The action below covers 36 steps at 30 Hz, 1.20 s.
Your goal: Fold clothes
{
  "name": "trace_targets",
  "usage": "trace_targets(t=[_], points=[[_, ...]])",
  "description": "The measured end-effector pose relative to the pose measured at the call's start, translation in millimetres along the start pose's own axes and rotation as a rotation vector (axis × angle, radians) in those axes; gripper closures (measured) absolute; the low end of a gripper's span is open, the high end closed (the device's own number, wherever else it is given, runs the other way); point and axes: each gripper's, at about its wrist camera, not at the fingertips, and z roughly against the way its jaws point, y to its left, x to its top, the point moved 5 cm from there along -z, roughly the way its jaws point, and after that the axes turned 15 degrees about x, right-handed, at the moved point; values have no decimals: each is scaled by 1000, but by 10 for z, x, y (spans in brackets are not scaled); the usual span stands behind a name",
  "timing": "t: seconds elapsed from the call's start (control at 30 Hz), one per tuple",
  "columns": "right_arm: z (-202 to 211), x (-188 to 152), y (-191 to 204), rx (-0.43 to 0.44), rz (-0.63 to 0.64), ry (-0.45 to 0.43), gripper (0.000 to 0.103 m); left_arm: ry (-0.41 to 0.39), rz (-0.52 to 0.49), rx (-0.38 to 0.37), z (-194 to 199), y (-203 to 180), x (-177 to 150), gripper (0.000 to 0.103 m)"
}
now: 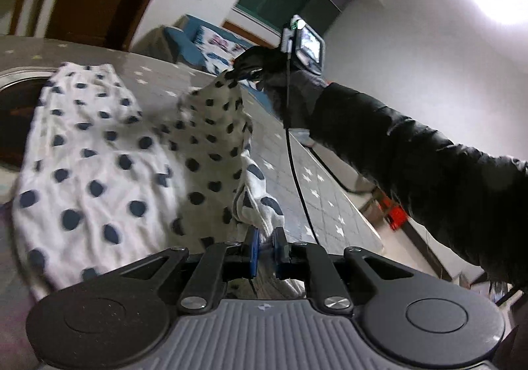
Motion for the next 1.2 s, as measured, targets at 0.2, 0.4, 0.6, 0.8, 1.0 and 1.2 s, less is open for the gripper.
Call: trace_targets(t=[0.2,0.4,0.6,0.8,1.0,1.2], points=[[-233,254,743,75,44,-15,98,-50,102,45,368,295,1,93],[-631,299,1449,136,91,8,99,-85,209,88,634,598,4,93],[-1020,228,2047,183,132,44,99,-107,266,129,797,806,-39,93],[-1378,35,2400,210,158,100,99,-93,313,176,808,965,-121,93],[-1540,-163,2520,308,134,126,95,-79,343,216,792,1061,-196,93],[-1425,-166,2438,360,150,133,88,-73,325,257,804,1101,-208,93]])
